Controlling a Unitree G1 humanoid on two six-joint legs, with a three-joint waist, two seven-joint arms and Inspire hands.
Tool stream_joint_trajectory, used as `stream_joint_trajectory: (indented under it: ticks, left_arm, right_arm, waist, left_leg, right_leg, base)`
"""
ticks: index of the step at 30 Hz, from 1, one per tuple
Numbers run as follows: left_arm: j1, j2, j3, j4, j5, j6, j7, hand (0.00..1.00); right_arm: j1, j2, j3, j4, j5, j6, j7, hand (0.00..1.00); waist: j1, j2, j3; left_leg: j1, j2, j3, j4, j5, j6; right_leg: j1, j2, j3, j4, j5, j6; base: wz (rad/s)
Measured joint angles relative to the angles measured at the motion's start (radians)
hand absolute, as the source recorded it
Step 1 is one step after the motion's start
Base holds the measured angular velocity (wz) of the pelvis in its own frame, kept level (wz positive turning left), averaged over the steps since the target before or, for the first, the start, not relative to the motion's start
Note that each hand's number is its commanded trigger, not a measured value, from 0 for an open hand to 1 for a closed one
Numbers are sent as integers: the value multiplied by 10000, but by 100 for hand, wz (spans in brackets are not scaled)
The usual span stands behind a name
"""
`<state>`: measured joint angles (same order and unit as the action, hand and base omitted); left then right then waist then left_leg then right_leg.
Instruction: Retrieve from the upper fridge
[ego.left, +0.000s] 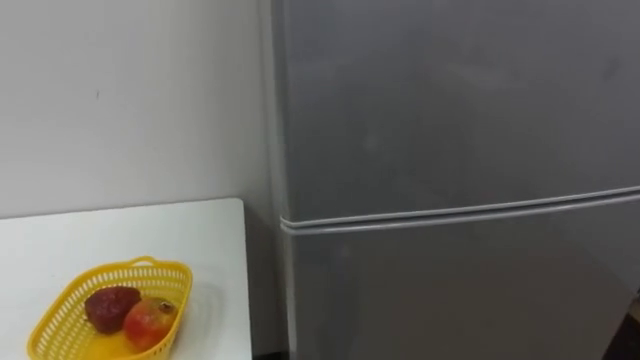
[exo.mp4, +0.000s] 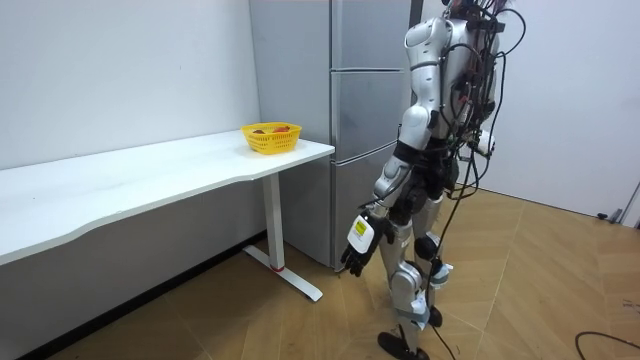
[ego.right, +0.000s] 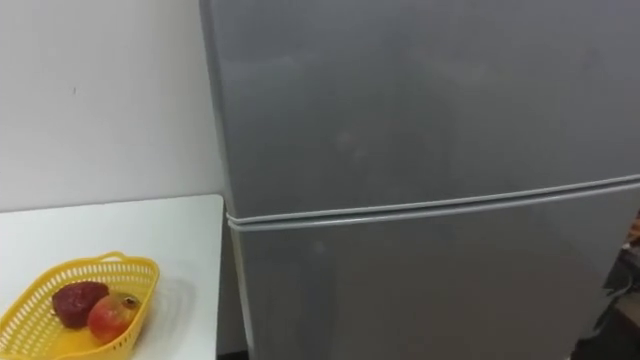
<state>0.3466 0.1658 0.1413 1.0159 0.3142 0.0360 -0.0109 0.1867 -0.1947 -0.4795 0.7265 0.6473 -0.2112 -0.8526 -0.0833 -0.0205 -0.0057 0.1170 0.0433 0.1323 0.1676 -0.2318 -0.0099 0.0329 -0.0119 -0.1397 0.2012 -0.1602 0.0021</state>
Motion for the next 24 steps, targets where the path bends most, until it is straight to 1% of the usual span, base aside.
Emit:
stream_joint_trajectory:
  ticks: [3, 6, 8, 9, 11, 12, 14, 15, 16, 17, 18, 19, 20, 22, 24]
  left_arm:
    - [1, 0, -1, -1, -69, 0, 25, 0]
    - [5, -5, 44, -1, -65, 26, 25, 0]
    - [21, -26, 23, 10, -50, 102, 19, 0]
    - [23, -34, 6, 22, -42, 113, 11, 0]
    - [18, -85, -30, 11, 71, 308, -39, 0]
    - [20, -96, -23, 10, 84, 374, -75, 0]
    - [20, -109, 8, -14, 181, 620, -285, 0]
    - [20, -109, 19, -14, 232, 681, -356, 0]
    - [23, -107, 40, -14, 229, 774, -473, 0]
    - [14, -108, 38, -15, 231, 901, -531, 0]
    - [46, -110, 47, -13, 244, 960, -575, 0]
    - [-2, -110, 47, -13, 282, 1057, -635, 0]
    - [-4, -110, 31, -12, 275, 1108, -650, 0]
    - [-25, -110, 9, -8, 248, 1109, -671, 0]
    - [-49, -113, 7, -6, 204, 1103, -673, 0]
  right_arm:
    - [8, 98, 402, 938, 102, 33, 479, 0]
    - [124, 130, 851, 2085, -231, 221, 1027, 0]
    - [81, 187, 1325, 3062, -1165, 535, 1530, 0]
    - [89, 186, 1467, 3311, -1400, 642, 1712, 0]
    - [118, 195, 1770, 4211, -1957, 1108, 2504, 0]
    - [154, 197, 1826, 4411, -2033, 1220, 2737, 0]
    - [292, 234, 1843, 4973, -2270, 1707, 3616, 0]
    - [305, 234, 1859, 5090, -2329, 1811, 3837, 0]
    - [335, 227, 1933, 5278, -2372, 2010, 4260, 0]
    - [331, 216, 2141, 5528, -2469, 2194, 4668, 0]
    - [313, 218, 2247, 5632, -2569, 2296, 4879, 0]
    - [291, 230, 2398, 5760, -2704, 2489, 5279, 0]
    - [284, 232, 2647, 5933, -2791, 2615, 5629, 0]
    - [127, 244, 2771, 6022, -3109, 2794, 6065, 0]
    - [70, 262, 2908, 6047, -3667, 2843, 6402, 0]
  waist:
    - [28, 50, 0]
    - [100, 81, -4]
    - [167, 92, 8]
    - [166, 92, 9]
    - [170, 72, 4]
    - [164, 100, 25]
    - [189, 58, 14]
    - [238, 30, 6]
    - [352, 15, 8]
    - [372, -18, 9]
    - [409, -35, 10]
    - [443, -48, 25]
    - [465, -73, 38]
    - [540, -106, 51]
    - [551, -129, 58]
  left_leg:
    - [-1, -9, -25, -11, 0, 0]
    - [42, -17, -21, -9, 0, 0]
    - [116, -20, -15, -19, 1, 0]
    - [130, -25, -17, -19, 1, 0]
    - [140, -41, -85, -16, 1, 0]
    - [137, -43, -111, -16, 1, 0]
    - [134, -48, -268, -15, 1, 0]
    - [135, -47, -277, -16, 1, 0]
    - [136, -44, -281, -11, 1, -1]
    - [140, -42, -292, -10, 2, -2]
    - [146, -40, -294, -10, 2, -2]
    - [173, -38, -296, -2, 2, -2]
    - [220, -39, -308, -3, 2, -2]
    - [294, -43, -316, -8, 2, -2]
    - [405, -45, -308, -12, 1, -3]
  right_leg:
    - [11, -7, -4, -11, -15, 9]
    - [57, -20, -4, 2, -46, 8]
    - [147, -25, -7, -5, -83, 12]
    - [172, -31, -20, -8, -101, 18]
    - [193, -55, -61, 12, -148, 26]
    - [201, -61, -97, -10, -156, 28]
    - [237, -73, -248, -147, -172, 21]
    - [241, -75, -260, -140, -182, 16]
    - [240, -72, -255, -137, -193, 7]
    - [244, -72, -274, -135, -205, 2]
    - [255, -71, -277, -131, -208, 0]
    - [291, -68, -273, -136, -209, -2]
    - [354, -71, -288, -153, -209, -2]
    - [428, -72, -281, -156, -212, -1]
    - [555, -70, -284, -172, -216, 4]
  base:
    - [0]
    - [0]
    - [2]
    - [7]
    - [9]
    - [13]
    - [18]
    - [9]
    - [3]
    - [0]
    - [0]
    - [0]
    - [0]
    - [0]
    - [0]
